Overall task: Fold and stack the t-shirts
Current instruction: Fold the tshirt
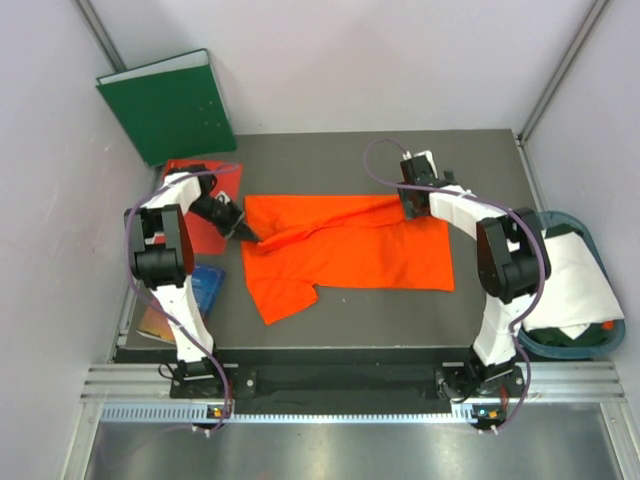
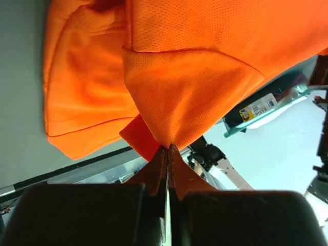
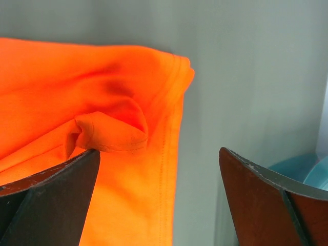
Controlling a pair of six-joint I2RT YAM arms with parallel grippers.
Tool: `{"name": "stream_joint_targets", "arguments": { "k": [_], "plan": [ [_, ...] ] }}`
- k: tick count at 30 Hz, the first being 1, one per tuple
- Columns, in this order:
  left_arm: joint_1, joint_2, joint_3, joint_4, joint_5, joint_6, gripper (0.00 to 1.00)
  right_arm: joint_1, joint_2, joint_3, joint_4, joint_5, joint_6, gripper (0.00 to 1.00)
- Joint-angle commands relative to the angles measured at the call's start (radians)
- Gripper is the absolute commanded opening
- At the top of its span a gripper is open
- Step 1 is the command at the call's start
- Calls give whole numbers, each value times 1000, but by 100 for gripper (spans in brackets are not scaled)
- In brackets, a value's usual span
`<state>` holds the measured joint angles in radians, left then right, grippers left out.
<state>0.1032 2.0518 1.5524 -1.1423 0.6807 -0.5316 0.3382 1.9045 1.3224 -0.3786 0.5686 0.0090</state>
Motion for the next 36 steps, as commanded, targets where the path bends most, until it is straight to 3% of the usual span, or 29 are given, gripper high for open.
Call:
{"name": "stream_joint_targets", "arguments": {
  "k": [1,2,3,4,6,7,13,21,31,36],
  "plan": [
    [6,-61,-15,27,-53,-1,0,1,-97,32,44,-82,26,100],
    [6,-58,-14,30,-55,-2,7,1,-102,35,46,-91,28,100],
    [4,-50,-9,30,-53,-1,30,-1,-108,35,43,-108,28,100],
    [3,-47,7,21,-53,2,61,-2,-122,37,41,-119,37,100],
    [0,-51,32,4,-75,16,95,-13,-140,26,43,-157,46,100],
    [-3,-58,63,-2,-85,24,99,-19,-165,20,44,-174,63,100],
    [-17,-120,136,56,-159,38,99,-102,-203,-12,66,-337,124,100],
    [-88,21,242,102,-338,67,99,-151,-78,103,1,-430,138,99],
    [-99,85,275,242,-463,30,80,-183,-15,150,-29,-504,181,100],
    [-99,113,324,253,-541,48,78,-188,-30,121,-31,-507,178,100]
  ]
}}
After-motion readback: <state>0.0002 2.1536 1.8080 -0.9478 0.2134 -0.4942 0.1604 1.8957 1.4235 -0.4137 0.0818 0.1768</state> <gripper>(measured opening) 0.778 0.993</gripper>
